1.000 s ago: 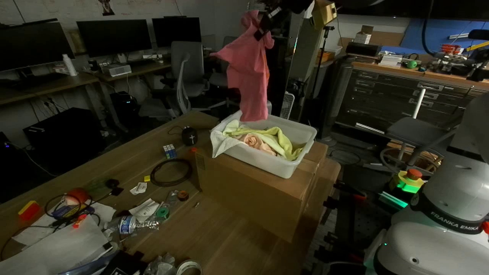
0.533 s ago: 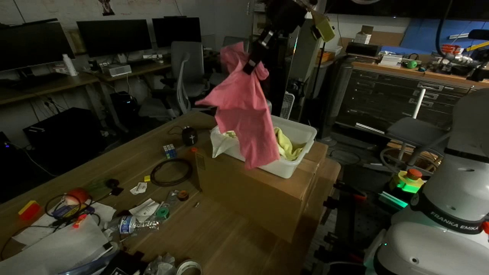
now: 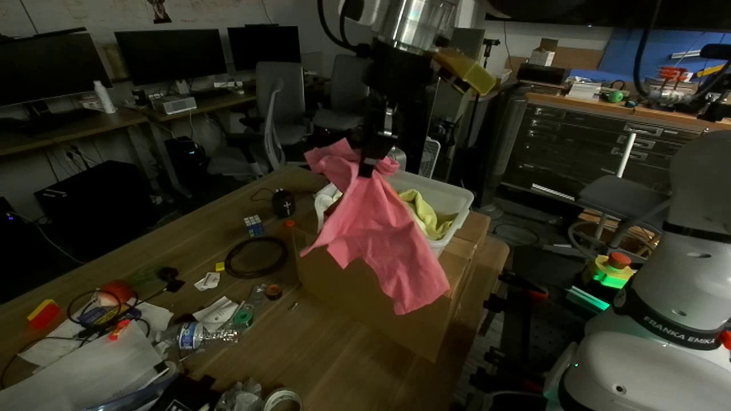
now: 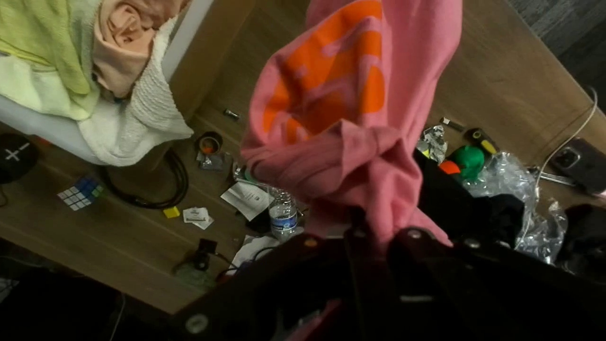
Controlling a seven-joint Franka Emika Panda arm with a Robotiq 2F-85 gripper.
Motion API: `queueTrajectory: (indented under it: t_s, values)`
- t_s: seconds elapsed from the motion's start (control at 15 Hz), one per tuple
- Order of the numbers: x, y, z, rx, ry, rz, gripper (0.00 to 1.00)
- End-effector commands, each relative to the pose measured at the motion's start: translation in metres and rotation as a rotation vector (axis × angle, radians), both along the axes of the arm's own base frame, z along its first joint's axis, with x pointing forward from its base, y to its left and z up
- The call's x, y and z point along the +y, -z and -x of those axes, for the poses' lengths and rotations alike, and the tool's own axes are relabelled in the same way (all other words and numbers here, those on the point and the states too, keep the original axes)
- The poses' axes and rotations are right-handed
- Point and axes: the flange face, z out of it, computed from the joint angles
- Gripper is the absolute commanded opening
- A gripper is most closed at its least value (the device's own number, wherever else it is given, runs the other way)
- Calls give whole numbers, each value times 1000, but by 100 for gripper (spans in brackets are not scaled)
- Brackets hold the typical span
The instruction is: Remove the clothes from the box and put them on the table
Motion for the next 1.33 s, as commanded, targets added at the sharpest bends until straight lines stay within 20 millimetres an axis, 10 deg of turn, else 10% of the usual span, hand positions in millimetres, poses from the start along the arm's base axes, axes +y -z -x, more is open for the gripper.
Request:
queueTrajectory:
  t_s: [0.0,0.47,0.53,1.0,1.27]
  values:
    - [23,1,-26,5,-77,5,2]
    - [33,1,-53,-101,105,-267,2]
    - [32,5,-55,-92,102,-253,33]
    - [15,38,-61,5,62,-91,77]
    - [-31,63,-67,87,146,-22,100]
